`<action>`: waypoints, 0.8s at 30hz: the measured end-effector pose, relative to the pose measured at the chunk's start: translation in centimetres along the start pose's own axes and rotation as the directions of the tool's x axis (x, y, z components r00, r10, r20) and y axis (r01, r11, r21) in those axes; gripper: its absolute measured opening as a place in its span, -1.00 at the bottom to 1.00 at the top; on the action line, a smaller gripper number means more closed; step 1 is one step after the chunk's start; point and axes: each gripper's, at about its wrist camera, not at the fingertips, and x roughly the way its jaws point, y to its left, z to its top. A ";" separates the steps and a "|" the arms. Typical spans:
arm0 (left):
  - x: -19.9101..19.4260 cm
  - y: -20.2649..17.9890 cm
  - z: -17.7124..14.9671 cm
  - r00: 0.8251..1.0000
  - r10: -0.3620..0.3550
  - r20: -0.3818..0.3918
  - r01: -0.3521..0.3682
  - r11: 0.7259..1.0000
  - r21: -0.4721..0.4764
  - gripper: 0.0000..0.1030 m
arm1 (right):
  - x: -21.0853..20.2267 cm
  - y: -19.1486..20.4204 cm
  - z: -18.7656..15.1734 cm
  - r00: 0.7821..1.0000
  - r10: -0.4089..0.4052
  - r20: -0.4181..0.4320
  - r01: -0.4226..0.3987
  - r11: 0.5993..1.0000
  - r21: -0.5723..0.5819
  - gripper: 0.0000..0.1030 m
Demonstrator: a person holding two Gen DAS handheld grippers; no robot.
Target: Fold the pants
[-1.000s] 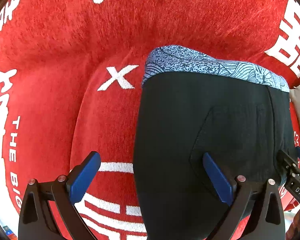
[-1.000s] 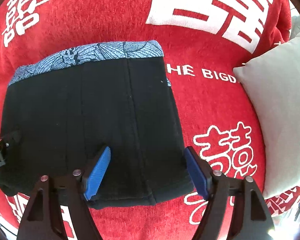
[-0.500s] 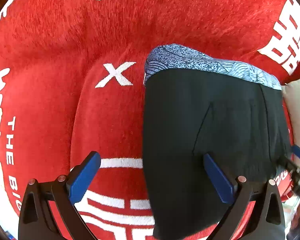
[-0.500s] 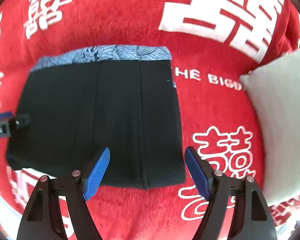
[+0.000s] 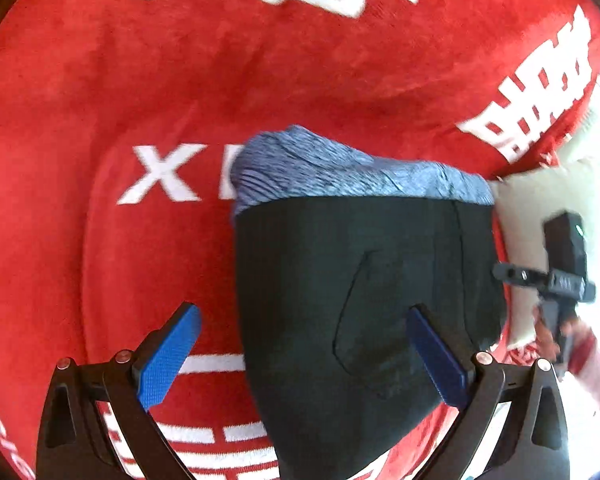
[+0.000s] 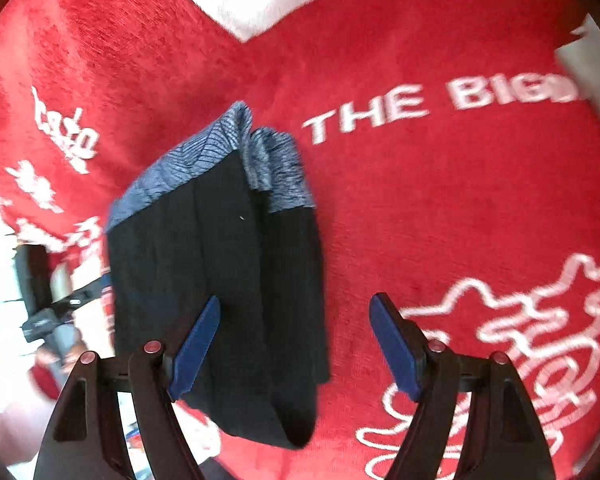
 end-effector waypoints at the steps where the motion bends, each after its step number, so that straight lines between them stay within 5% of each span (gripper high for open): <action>1: 0.3 -0.3 0.0 1.000 -0.017 -0.016 0.018 1.000 0.004 1.00 | 0.5 -0.1 0.1 1.000 0.025 -0.017 -0.025 1.000 -0.001 0.55; 8: 3.5 -0.8 0.6 0.993 -0.060 -0.098 0.061 0.998 0.011 1.00 | 2.6 -0.9 2.1 0.981 0.181 -0.065 -0.183 0.983 -0.025 0.55; 12: 4.9 -2.1 0.1 0.993 -0.029 -0.119 0.034 0.999 0.041 0.97 | 3.5 -0.2 2.6 0.978 0.189 -0.088 -0.193 0.980 -0.044 0.54; 15: 4.2 -2.9 -0.2 0.997 -0.005 -0.072 0.007 0.999 0.036 0.73 | 3.6 0.3 2.7 0.982 0.171 -0.082 -0.172 0.985 0.001 0.31; 17: 3.4 -3.1 -0.4 0.999 -0.002 -0.048 0.003 0.999 0.033 0.45 | 3.0 0.3 2.4 0.981 0.181 -0.062 -0.181 0.983 0.013 -0.04; 24: 0.5 -3.5 -1.4 1.000 -0.006 0.001 0.006 1.000 0.025 0.11 | 1.9 0.9 2.1 0.973 0.228 -0.022 -0.228 0.973 0.027 -0.23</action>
